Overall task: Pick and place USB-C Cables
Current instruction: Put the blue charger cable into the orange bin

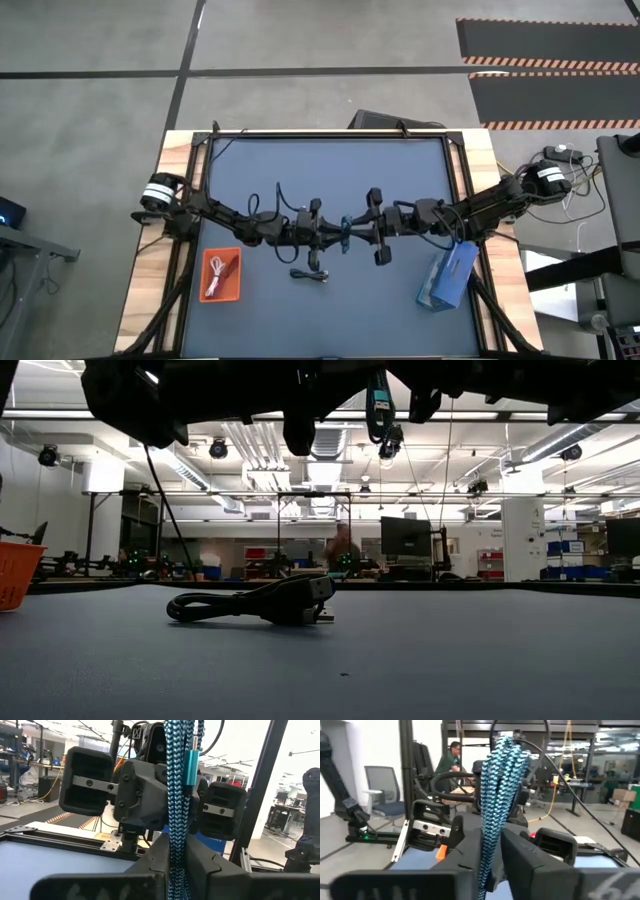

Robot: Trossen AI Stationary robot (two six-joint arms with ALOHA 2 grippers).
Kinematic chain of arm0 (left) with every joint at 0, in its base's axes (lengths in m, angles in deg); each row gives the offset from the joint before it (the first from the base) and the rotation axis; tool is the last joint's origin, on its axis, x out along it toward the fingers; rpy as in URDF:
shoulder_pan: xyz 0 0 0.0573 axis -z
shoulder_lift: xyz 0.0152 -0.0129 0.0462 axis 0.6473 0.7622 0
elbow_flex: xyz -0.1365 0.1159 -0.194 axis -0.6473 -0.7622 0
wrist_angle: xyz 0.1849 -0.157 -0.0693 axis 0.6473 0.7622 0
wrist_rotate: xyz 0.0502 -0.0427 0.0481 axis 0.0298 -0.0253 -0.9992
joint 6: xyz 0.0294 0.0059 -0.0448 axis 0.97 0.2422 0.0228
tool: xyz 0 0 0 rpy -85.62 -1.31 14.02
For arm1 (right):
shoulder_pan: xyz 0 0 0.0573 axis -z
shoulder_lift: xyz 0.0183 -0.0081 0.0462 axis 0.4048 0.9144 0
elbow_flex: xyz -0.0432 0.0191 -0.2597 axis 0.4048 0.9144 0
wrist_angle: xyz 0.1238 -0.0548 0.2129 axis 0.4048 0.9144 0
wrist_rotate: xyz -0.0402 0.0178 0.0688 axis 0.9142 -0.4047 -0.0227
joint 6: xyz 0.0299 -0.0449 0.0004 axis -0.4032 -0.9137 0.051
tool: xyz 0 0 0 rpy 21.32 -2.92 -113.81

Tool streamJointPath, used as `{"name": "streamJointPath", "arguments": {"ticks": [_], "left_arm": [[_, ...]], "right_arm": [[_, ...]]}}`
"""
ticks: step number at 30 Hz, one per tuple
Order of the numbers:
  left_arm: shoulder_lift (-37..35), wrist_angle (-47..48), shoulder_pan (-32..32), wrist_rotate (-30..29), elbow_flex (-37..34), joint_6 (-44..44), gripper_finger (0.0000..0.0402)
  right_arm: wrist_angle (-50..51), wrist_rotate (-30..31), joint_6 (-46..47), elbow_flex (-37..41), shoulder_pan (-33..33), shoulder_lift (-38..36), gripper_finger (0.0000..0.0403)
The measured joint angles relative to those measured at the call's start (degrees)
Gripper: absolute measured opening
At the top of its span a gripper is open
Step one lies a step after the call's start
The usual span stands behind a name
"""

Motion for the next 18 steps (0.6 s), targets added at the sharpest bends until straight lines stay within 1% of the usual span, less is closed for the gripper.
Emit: {"name": "streamJointPath", "arguments": {"ticks": [4,7,9,14,18], "left_arm": [[-0.53,0.79,0.05,-0.02,-0.52,-0.04,0.0017],[-2.38,3.35,0.11,-0.08,-1.66,0.01,0.0017],[-4.18,6.52,0.09,-0.56,-2.23,-0.01,0.0017],[-9.53,17.71,0.21,-0.78,-2.78,0.01,0.0017],[-13.98,27.94,0.48,-3.87,-2.92,0.00,0.0017]], "right_arm": [[1.05,1.69,2.04,0.00,-0.01,-0.88,0.0105],[3.76,2.70,2.66,0.00,-0.01,-3.10,0.0127],[6.84,5.04,3.54,0.00,0.02,-5.50,0.0137],[19.78,13.57,4.18,-0.89,0.03,-13.46,0.0146],[31.00,20.00,4.67,-2.90,0.02,-18.85,0.0141]]}}
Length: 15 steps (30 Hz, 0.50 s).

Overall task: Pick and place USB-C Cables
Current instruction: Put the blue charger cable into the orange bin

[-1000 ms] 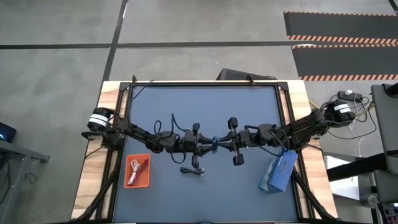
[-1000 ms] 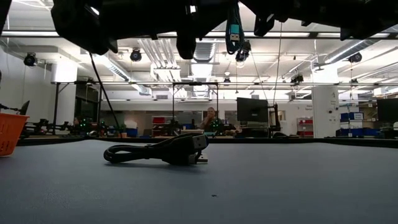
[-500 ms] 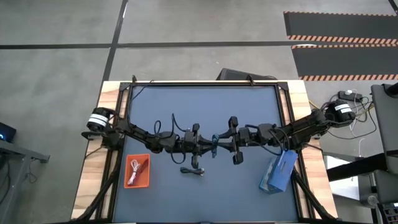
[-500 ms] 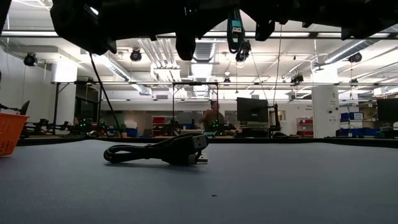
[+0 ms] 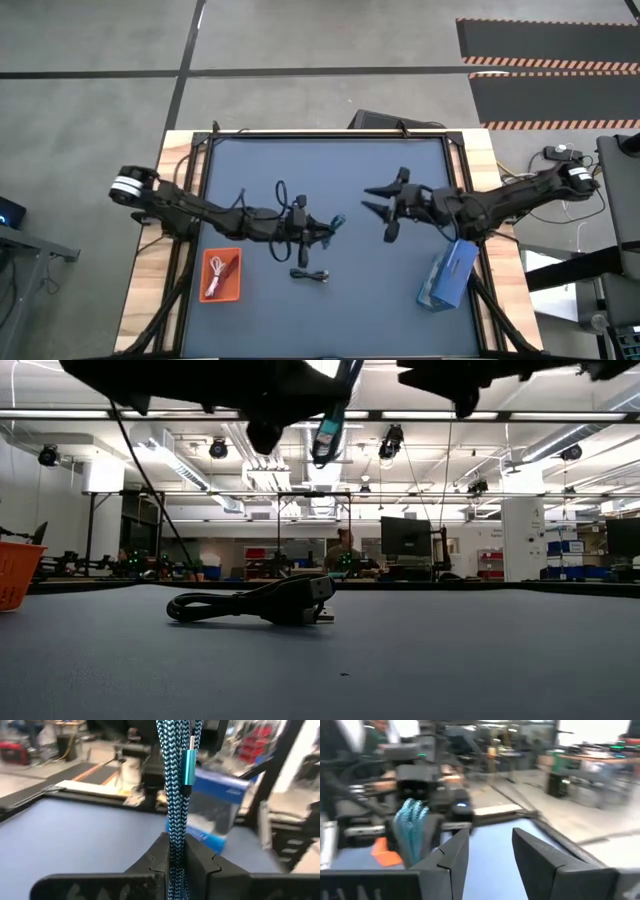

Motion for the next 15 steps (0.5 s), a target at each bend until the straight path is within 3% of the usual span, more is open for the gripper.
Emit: {"name": "streamJointPath", "arguments": {"ticks": [7,15], "left_arm": [[-7.16,14.33,0.21,-3.27,-0.32,-1.67,0.0017],[-11.55,19.11,0.42,-4.95,-1.46,-3.44,0.0017]], "right_arm": [[20.90,15.02,5.59,-5.99,0.06,-5.75,0.0114],[27.44,15.64,6.41,-8.29,0.00,-5.76,0.0074]]}}
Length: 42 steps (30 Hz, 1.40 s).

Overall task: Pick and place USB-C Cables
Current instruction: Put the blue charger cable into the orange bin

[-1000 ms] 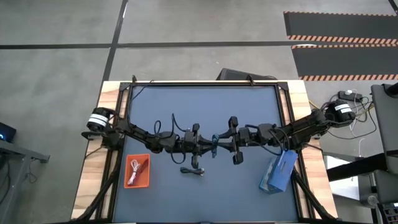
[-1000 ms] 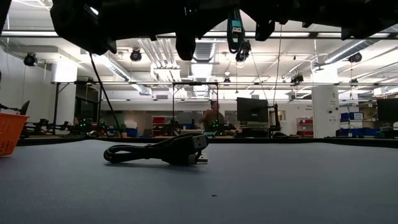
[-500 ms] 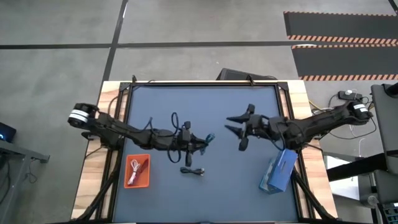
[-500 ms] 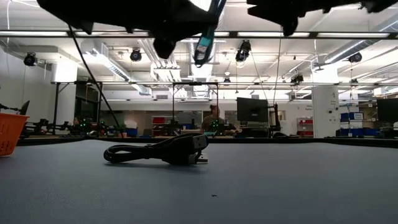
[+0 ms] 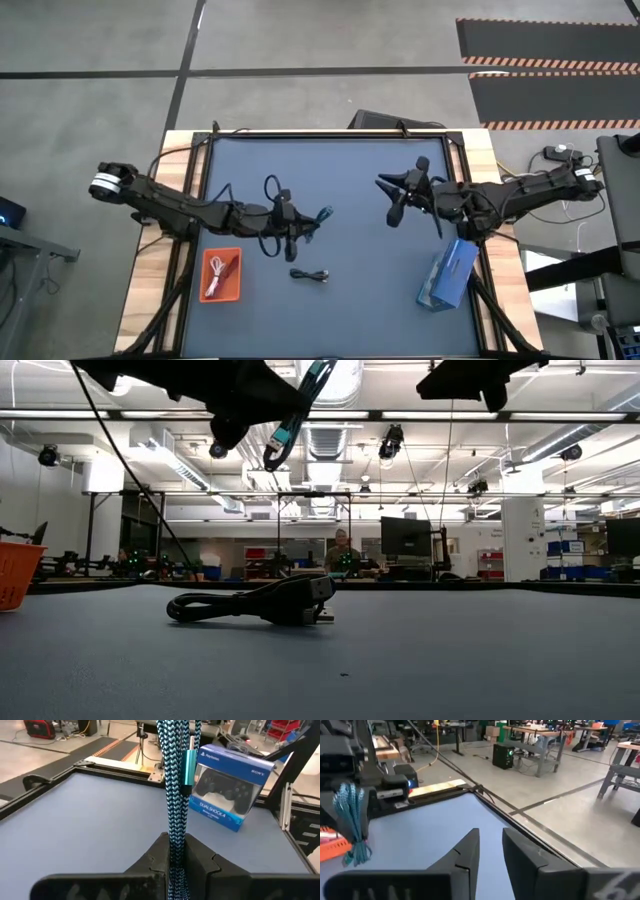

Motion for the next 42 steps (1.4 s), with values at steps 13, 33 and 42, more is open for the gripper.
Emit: {"name": "streamJointPath", "arguments": {"ticks": [13,33,42], "left_arm": [[-4.26,19.56,1.34,-0.02,2.68,-14.13,0.0017],[-4.52,82.06,7.55,0.85,23.07,-43.65,0.0017],[-0.79,98.38,9.85,9.69,26.07,-54.16,0.0017]], "right_arm": [[49.87,21.25,32.26,-12.76,4.74,3.11,0.0010],[49.60,18.88,30.67,-14.12,4.87,5.78,0.0009],[37.31,2.19,19.03,-12.96,4.72,7.85,0.0009]]}}
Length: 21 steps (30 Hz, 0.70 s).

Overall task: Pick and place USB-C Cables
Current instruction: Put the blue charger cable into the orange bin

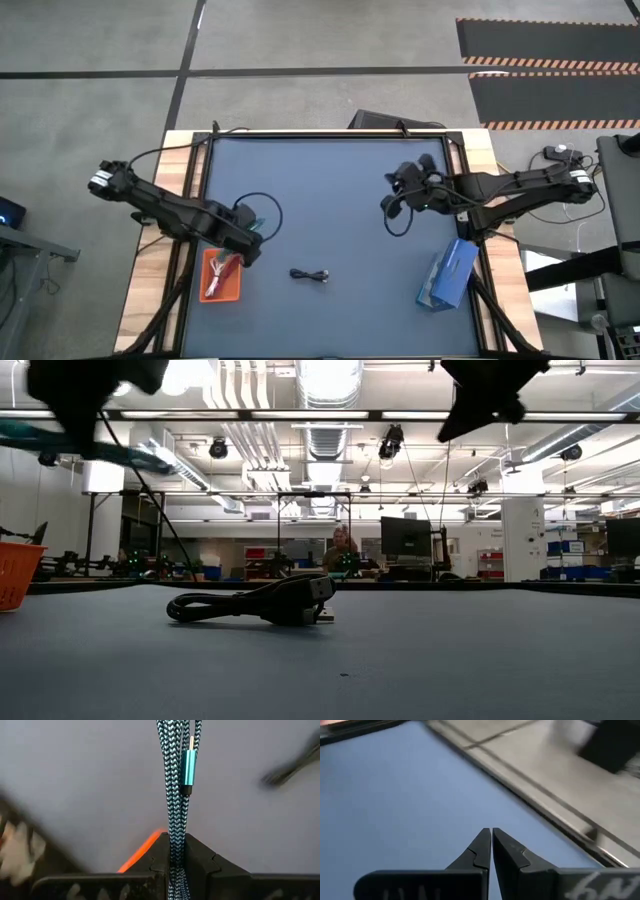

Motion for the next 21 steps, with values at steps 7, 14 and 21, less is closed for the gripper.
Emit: {"name": "streamJointPath", "arguments": {"ticks": [7,14,21], "left_arm": [[2.94,11.78,3.06,12.60,-0.01,-7.58,0.0017],[5.24,12.87,6.76,18.66,-0.94,-17.16,0.0017],[9.69,10.33,9.30,21.01,1.52,-19.80,0.0018]], "right_arm": [[-15.04,-12.98,-13.62,1.58,0.01,4.19,0.0009],[-18.00,-13.17,-16.20,1.60,0.15,7.82,0.0009],[-18.13,-13.17,-15.32,1.62,0.15,8.00,0.0009]]}}
